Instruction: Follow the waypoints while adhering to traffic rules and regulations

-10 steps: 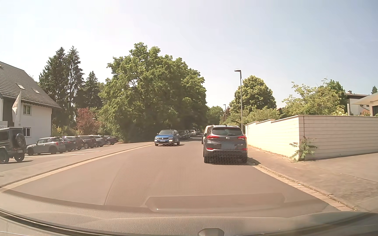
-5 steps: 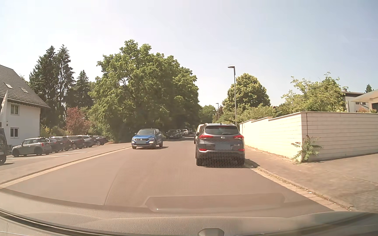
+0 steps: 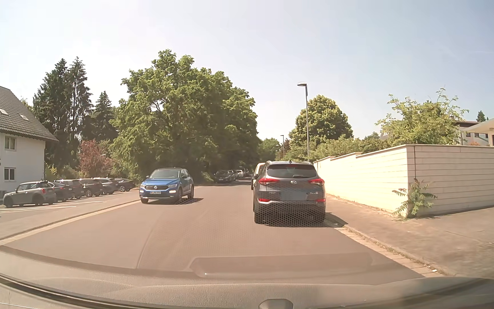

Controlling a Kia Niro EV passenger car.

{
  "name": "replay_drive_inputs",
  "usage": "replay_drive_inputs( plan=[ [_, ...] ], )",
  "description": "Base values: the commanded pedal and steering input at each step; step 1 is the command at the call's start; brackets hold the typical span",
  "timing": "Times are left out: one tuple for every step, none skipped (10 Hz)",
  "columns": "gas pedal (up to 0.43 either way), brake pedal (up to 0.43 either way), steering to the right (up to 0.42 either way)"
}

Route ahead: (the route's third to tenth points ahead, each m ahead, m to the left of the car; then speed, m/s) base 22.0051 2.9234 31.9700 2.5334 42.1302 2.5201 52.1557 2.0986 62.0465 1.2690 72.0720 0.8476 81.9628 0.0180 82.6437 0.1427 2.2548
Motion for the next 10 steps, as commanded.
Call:
replay_drive_inputs(
  plan=[
    [0.000,0.116,-0.010],
    [0.000,0.128,-0.019],
    [0.000,0.146,-0.028],
    [0.000,0.171,-0.037],
    [0.000,0.195,-0.042],
    [0.000,0.207,-0.045],
    [0.000,0.207,-0.047],
    [0.000,0.201,-0.057],
    [0.000,0.140,-0.074],
    [0.000,0.024,-0.095]
  ],
)
